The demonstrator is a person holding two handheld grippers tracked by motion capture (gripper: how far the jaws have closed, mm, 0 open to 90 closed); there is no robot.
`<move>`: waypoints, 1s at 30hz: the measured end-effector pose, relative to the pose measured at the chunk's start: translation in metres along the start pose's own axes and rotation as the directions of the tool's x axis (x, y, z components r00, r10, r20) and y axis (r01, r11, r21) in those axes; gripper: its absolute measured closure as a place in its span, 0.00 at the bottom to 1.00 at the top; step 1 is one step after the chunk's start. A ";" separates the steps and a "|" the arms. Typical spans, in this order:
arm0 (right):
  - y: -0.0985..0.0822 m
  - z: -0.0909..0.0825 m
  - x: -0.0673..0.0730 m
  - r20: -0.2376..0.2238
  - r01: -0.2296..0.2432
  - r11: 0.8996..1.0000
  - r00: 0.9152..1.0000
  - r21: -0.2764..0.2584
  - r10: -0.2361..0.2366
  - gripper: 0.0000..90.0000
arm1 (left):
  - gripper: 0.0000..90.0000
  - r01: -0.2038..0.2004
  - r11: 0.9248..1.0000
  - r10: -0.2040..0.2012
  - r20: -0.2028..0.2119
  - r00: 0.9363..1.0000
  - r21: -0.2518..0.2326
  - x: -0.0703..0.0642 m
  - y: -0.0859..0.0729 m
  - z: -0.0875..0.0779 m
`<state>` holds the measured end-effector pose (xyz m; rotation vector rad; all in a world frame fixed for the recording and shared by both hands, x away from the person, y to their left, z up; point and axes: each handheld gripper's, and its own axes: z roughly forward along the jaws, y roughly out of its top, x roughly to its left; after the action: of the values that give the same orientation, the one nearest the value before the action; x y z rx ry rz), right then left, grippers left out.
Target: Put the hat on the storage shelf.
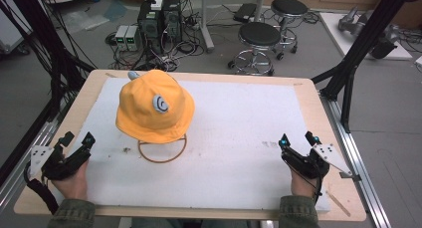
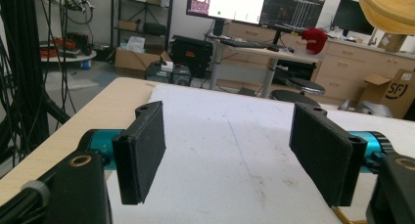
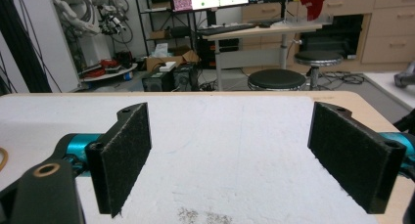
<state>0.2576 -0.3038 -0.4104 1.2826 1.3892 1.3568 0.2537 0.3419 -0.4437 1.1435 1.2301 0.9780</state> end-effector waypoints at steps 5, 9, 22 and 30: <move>-0.001 0.000 0.003 -0.011 0.014 1.000 1.000 0.006 -0.014 0.17 | 0.33 0.001 1.000 -0.001 0.000 1.000 0.000 0.000 0.000 0.000; 0.000 -0.001 0.003 -0.016 0.011 1.000 1.000 0.003 -0.011 0.17 | 0.33 -0.002 1.000 0.002 0.002 1.000 0.003 -0.001 0.000 0.000; 0.000 -0.002 0.003 -0.019 0.005 1.000 1.000 0.004 -0.005 0.17 | 0.33 0.004 1.000 -0.004 -0.001 1.000 0.000 -0.001 0.000 0.000; -0.001 -0.001 0.004 -0.026 0.011 1.000 1.000 0.012 -0.011 0.17 | 0.33 0.004 1.000 -0.004 -0.001 1.000 0.001 0.000 0.000 0.000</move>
<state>0.2561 -0.3002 -0.4109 1.2673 1.4222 1.3646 0.2540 0.3418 -0.4438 1.1407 1.2337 0.9754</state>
